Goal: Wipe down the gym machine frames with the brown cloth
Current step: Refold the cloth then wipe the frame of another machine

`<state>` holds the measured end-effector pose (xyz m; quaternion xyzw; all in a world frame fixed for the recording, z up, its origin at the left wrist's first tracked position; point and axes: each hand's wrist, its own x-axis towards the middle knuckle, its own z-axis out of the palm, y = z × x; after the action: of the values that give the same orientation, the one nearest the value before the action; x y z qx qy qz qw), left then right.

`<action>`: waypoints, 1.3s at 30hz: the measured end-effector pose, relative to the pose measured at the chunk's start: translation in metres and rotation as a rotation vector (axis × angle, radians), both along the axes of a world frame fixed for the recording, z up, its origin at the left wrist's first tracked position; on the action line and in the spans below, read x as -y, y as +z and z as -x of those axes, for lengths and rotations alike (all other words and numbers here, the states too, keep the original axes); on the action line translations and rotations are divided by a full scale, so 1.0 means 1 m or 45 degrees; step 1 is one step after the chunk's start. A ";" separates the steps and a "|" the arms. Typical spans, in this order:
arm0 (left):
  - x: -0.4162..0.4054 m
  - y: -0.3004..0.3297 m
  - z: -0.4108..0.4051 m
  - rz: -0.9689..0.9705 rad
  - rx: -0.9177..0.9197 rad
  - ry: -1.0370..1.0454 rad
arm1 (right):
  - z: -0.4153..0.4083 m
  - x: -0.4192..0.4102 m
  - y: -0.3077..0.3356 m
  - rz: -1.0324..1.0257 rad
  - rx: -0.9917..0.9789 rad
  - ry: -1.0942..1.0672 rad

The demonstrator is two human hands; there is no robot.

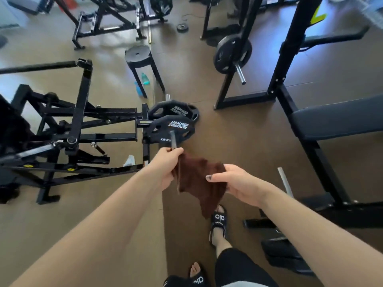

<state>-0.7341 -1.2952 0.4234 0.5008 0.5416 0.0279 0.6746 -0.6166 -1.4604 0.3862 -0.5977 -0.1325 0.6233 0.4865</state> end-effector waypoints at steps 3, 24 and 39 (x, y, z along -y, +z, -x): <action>-0.052 -0.008 -0.027 0.132 0.068 0.015 | -0.043 -0.039 -0.010 -0.053 0.015 -0.149; -0.345 -0.019 -0.286 -0.695 -0.210 -0.961 | -0.322 -0.347 0.010 0.117 0.750 0.189; -0.522 -0.024 -0.515 -0.895 -0.271 -1.291 | -0.568 -0.501 -0.012 0.080 0.901 0.314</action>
<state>-0.2193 -0.7730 0.3995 0.8875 0.2593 -0.1691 0.3413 -0.0489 -0.9591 0.3742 -0.7703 -0.3441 0.4359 0.3134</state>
